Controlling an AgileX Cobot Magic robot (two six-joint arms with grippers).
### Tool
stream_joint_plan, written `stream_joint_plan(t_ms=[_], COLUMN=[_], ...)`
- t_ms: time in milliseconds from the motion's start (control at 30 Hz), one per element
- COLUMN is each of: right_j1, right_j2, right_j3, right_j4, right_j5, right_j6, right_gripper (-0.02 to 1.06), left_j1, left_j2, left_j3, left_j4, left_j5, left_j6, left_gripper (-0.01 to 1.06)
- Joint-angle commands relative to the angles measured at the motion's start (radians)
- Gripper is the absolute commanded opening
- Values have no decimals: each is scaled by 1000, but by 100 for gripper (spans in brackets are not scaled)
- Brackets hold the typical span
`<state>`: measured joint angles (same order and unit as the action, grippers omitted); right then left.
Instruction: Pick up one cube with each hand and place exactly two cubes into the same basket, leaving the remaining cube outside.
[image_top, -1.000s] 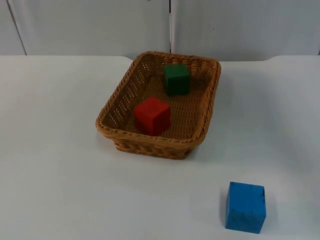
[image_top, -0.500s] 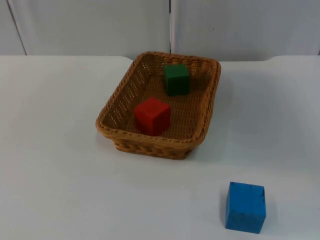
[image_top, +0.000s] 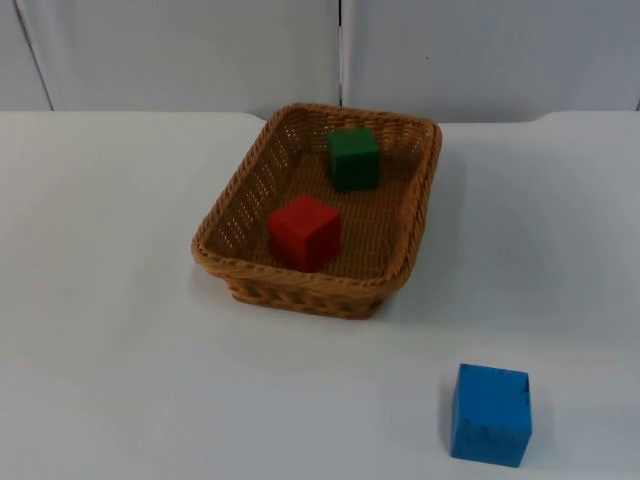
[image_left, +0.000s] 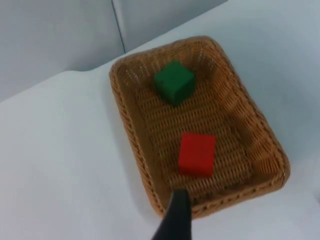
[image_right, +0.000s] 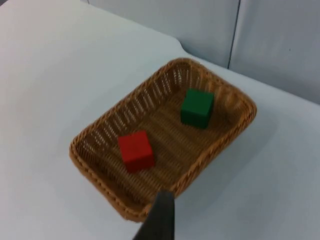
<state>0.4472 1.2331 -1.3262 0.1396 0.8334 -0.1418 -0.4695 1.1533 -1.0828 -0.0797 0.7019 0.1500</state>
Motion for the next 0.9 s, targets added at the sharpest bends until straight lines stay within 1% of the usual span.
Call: stream_joint_plan(t_ms=[0, 100, 133, 200, 300, 367, 467, 600, 767, 867], right_j1=[3, 3, 3, 3, 3, 3, 3, 3, 3, 3], right_j2=[-61, -143, -143, -201, -279, -307, -383, -449, -535, -587], right_j3=[68, 172, 172, 246, 336, 358, 426, 461, 493, 504], right_j4=[5, 5, 5, 5, 24, 24, 24, 24, 24, 24], right_j5=[-43, -82, -82, -102, -136, -142, -165, -169, -169, -143], right_j6=[-8, -8, -8, -8, -8, -7, -4, -4, -4, -4], right_gripper=[78, 78, 78, 78, 78, 78, 78, 78, 78, 78], left_j1=[2, 2, 2, 2, 2, 2, 2, 2, 2, 2], left_j2=[-41, -90, -90, -120, -162, -173, -211, -259, -332, -395], left_j3=[36, 87, 87, 119, 161, 175, 218, 258, 307, 322], left_j4=[-12, -17, -17, -19, -25, -28, -28, -28, -28, -28], left_j5=[-27, -35, -35, -54, -64, -64, -65, -63, -79, -67], left_j6=[-6, -6, -6, -6, -6, -6, -6, -6, 0, 0], left_gripper=[74, 74, 74, 74, 74, 74, 74, 74, 74, 74])
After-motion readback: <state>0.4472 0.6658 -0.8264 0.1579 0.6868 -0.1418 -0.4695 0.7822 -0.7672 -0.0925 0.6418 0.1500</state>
